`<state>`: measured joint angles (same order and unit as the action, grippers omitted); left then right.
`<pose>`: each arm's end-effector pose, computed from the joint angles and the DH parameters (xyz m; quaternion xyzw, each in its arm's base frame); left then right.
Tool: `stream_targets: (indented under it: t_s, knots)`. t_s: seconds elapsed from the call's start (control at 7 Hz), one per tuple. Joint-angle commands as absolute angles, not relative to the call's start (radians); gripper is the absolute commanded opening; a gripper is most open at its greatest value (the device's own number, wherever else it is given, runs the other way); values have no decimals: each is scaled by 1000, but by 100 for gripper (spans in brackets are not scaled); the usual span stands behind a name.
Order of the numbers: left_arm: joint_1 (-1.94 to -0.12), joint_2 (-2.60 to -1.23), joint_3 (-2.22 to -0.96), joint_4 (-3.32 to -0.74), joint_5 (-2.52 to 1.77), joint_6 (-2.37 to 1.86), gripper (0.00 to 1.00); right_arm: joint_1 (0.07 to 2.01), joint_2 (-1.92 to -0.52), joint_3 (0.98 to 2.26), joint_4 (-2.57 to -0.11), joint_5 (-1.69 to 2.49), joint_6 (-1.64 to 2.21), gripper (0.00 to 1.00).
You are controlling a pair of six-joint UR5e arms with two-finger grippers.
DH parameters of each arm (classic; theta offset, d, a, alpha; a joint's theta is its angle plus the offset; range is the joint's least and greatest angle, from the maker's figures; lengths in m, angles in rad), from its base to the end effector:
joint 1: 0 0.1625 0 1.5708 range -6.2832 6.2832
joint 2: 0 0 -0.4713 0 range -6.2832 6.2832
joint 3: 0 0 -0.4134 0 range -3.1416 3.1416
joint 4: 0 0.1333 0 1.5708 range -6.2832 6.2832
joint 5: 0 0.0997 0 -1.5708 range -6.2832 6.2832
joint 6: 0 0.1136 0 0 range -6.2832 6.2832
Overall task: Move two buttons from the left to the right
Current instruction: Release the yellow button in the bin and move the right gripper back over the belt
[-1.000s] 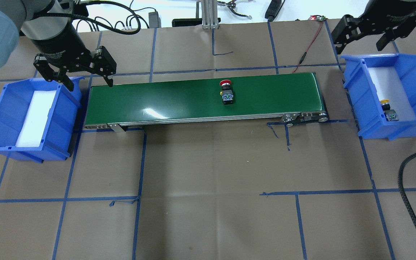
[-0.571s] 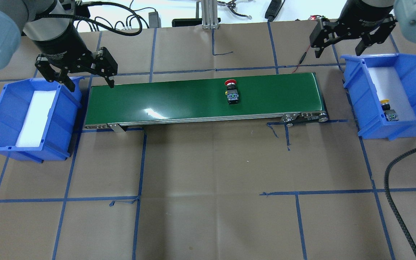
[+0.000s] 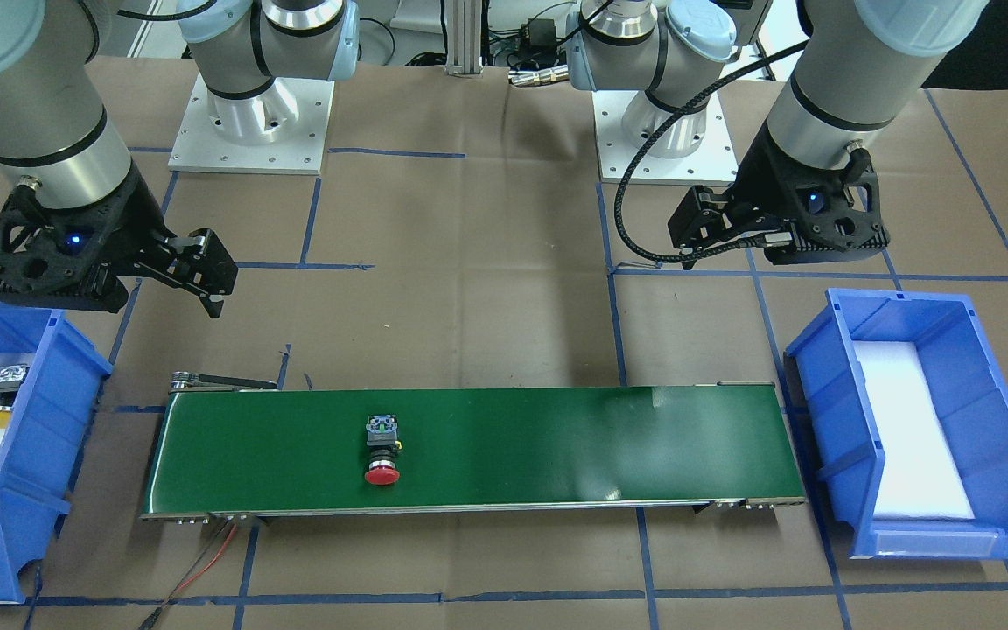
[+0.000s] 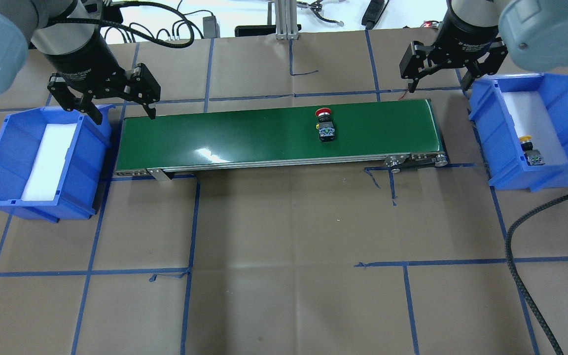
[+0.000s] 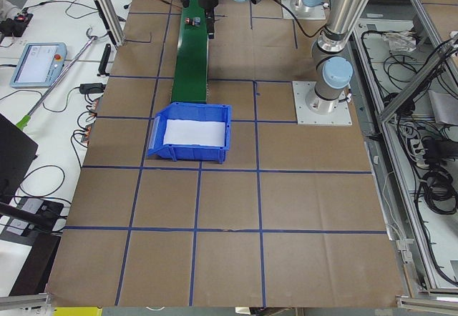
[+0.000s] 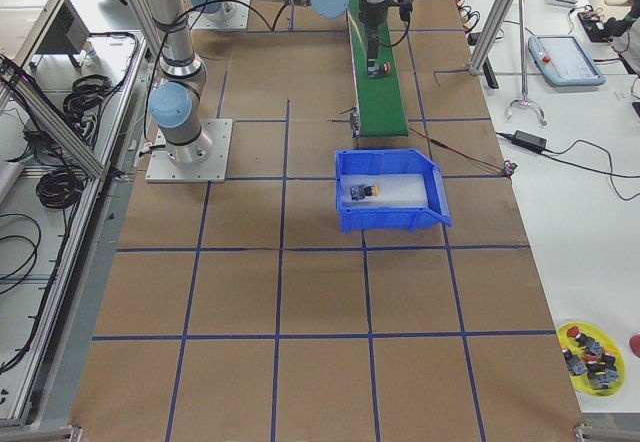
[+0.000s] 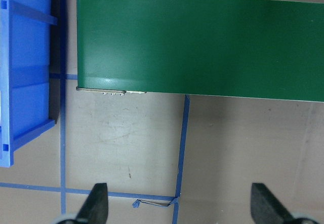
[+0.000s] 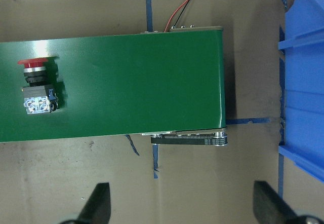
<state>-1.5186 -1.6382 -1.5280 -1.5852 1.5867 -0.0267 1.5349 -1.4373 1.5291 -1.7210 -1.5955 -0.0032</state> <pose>-0.1031 -0.5463 0.5052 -0.0393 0.9990 0.0196 0.0077 0.1096 -0.5849 0.4842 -0.0167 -0.9994 0.0289 0.0129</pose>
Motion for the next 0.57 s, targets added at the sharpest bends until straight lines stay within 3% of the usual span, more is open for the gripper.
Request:
stream_targets:
  t_s: [0.0, 0.43]
  knots:
    - [-1519, -1638, -1529, -1586, 1588, -25, 100, 1536, -1436, 1542, -1729, -1597, -3, 100]
    - [-1519, -1641, -1528, -1585, 1586, -25, 100, 1537, -1434, 1568, -1738, -1583, 3, 100]
